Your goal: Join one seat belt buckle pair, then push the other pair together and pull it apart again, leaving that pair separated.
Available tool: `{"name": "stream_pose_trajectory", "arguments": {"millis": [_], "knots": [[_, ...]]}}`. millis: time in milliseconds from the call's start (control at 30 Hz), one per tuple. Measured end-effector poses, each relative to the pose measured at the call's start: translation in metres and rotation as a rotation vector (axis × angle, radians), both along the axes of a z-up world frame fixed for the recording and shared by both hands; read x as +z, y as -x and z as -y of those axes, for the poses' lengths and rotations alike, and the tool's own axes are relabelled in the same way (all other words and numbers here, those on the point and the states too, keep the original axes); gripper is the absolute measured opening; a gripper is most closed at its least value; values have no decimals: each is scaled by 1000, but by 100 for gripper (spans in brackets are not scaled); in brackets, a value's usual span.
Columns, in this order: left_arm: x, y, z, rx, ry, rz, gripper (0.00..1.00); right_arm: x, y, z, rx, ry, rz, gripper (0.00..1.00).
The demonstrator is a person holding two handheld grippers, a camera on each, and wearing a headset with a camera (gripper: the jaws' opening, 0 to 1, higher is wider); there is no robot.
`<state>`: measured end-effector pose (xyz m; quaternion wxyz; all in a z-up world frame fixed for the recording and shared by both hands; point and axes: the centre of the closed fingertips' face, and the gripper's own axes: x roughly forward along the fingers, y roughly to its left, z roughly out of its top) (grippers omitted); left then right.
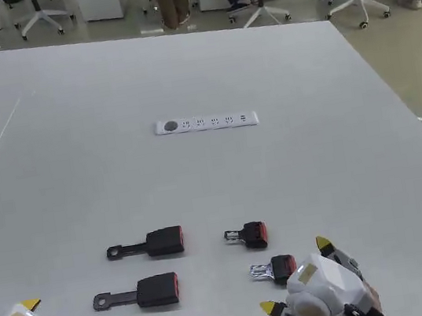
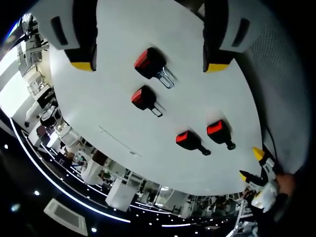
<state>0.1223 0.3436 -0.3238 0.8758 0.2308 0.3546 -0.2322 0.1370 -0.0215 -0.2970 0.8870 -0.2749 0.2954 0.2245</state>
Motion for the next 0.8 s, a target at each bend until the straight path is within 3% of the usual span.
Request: {"name": "stream_pose_trajectory", "arguments": {"millis": [67,100,133,167,200,333,433,500,533,667,733,800], "knots": [[0,-1,-6,14,-35,5,72,-1,0,-2,12,-10,-5,89],[0,-1,-10,-15,-100,10,72,-2,1,-2,17,-10,-9,89],[-5,5,-10,-57,-161,-17,72,-4,2,-1,18,9,-26,88],[-8,8,-4,-82,-159,-34,74,-5,3,0,26,28,-30,87],[-8,9,4,-94,-140,-23,77,-4,3,-2,56,54,-20,87],[-2,5,1,-80,-152,-9,79,1,3,2,58,55,-9,84],[1,1,-11,-26,-142,0,82,-8,6,4,28,1,-63,84],[2,2,-12,-25,-143,4,83,-7,5,5,24,-18,-62,84],[3,3,-10,-29,-149,-3,83,-5,6,2,15,-66,-64,84],[-3,9,1,-97,-163,-42,82,-1,5,4,-2,-114,-63,82],[-4,10,3,-110,-158,-47,82,-2,6,1,-11,-155,-79,82],[-3,10,5,-134,-160,-53,82,0,5,3,-10,-164,-78,81]]}}
